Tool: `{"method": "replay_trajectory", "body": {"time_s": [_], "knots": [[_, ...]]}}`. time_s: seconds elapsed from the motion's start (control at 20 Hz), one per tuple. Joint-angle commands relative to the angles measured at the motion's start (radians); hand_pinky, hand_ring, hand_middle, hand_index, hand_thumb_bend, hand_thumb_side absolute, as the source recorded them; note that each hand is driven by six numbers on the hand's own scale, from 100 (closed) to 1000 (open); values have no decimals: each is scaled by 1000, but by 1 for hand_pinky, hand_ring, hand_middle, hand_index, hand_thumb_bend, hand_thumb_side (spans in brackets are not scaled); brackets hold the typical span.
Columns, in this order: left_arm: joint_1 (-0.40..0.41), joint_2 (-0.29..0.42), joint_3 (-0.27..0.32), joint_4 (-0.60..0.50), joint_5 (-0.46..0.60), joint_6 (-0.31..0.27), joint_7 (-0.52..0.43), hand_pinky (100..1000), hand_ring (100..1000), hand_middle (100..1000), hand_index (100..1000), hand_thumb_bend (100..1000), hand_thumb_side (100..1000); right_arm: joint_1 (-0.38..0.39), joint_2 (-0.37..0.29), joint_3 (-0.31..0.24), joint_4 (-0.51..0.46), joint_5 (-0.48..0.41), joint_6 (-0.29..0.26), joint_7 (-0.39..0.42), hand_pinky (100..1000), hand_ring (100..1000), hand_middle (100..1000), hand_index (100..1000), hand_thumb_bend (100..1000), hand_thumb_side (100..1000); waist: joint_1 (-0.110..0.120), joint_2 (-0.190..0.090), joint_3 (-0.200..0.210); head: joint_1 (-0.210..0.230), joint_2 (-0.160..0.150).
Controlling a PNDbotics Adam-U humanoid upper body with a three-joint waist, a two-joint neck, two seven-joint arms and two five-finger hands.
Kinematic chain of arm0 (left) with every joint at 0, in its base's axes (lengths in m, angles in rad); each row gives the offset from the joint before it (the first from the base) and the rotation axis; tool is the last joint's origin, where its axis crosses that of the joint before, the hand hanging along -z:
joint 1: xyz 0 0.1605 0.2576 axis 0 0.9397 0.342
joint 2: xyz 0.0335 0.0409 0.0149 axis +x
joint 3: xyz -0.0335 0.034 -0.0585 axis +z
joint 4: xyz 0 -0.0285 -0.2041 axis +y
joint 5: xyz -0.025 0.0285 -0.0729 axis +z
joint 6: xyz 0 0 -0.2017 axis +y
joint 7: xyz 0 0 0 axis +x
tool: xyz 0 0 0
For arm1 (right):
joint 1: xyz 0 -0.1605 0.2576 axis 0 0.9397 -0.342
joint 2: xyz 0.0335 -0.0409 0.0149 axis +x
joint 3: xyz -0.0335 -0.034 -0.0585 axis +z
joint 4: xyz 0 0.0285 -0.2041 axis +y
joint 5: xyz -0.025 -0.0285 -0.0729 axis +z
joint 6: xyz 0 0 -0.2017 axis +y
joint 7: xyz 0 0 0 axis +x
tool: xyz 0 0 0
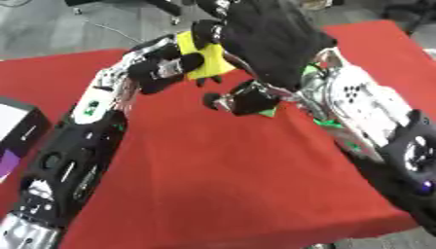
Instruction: Pick up the objects with one hand, pass them to the other hand, and then place them into the box on the other side of the table.
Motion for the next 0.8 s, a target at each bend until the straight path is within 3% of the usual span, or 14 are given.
{"method": "replay_trajectory", "body": {"time_s": [0.05,0.5,0.8], "knots": [[-15,7,10,5,-19,-24,-4,715,366,177,383,100,263,-14,-21,-19,-3,23,23,5,100,904,997,1000,745,362,-3,-12,0,-1,-3],[-7,21,37,69,-83,-83,-4,712,364,175,380,100,258,-11,-24,-20,-3,49,59,-28,100,889,996,1000,749,329,-3,-12,2,-3,-3],[3,48,80,169,-174,-194,-4,710,363,172,377,100,248,-1,-27,-18,-3,67,76,-74,100,875,983,1000,730,318,-3,-14,6,-10,-3]]}}
